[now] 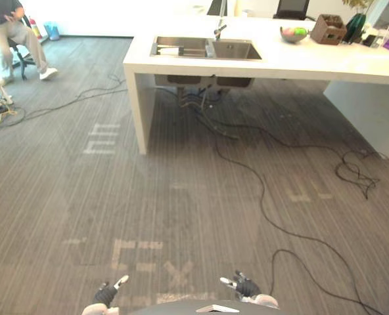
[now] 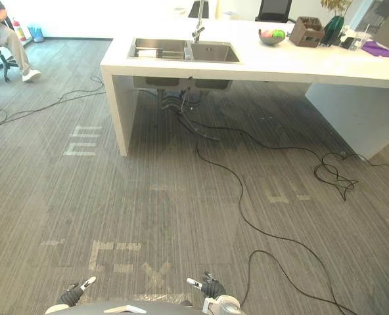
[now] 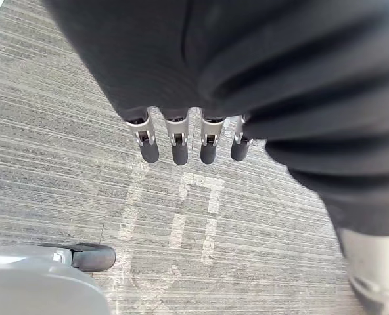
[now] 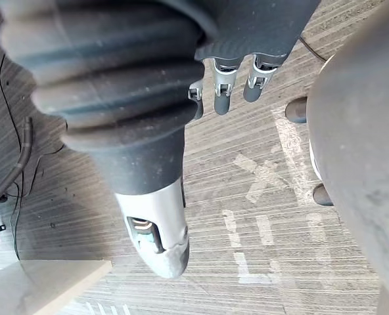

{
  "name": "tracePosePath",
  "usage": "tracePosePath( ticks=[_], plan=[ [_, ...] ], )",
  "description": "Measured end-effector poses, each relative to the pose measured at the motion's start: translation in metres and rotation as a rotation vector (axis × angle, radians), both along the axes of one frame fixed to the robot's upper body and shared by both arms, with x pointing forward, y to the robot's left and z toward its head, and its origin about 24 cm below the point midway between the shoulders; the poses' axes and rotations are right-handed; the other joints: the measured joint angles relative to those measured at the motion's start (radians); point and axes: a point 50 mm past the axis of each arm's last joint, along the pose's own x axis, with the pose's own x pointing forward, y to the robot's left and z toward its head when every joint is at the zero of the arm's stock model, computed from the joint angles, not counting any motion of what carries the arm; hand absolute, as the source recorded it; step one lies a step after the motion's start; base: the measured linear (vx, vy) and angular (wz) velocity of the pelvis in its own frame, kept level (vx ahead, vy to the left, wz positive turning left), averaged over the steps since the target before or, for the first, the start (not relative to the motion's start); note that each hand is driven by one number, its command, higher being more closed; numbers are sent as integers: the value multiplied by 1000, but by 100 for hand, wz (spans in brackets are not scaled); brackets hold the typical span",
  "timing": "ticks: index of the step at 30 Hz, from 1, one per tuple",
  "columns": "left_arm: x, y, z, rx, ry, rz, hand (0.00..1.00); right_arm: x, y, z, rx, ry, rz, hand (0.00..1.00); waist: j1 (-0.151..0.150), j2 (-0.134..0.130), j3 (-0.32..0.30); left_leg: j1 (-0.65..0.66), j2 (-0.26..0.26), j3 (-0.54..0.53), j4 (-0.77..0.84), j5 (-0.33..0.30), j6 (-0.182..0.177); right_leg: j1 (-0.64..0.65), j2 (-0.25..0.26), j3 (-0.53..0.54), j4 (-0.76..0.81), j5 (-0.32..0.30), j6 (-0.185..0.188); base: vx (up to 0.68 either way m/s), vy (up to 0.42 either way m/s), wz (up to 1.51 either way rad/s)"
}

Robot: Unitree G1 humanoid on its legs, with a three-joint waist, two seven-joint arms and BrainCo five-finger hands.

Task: Walk over to the sink, pick up the cup, carry it to the dishwasher, place the cup inside the dishwasher, then close the dishwasher door

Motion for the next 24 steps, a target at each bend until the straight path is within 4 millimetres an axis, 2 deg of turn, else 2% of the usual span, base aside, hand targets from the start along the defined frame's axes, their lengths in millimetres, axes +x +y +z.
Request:
tracePosePath(
  ticks=[15,20,24],
  plan=[
    [2,1,0,13,1,-8,0,0,0,-1,17,21,-10,0,-2,-6,-3,-4,0,12,0,-8,3,-4,-1,-2,0,0,3,1,-4,0],
    [3,1,0,52,10,-45,0,5,4,0,31,-19,89,0,-4,-6,-3,3,-1,12,1,-9,2,-3,-1,-4,0,-3,7,24,-16,1],
    [3,2,0,53,1,-8,0,4,6,0,51,-21,94,0,-3,-7,-3,2,-1,12,0,-7,3,2,-2,-5,0,-2,5,-67,-19,1]
  ],
)
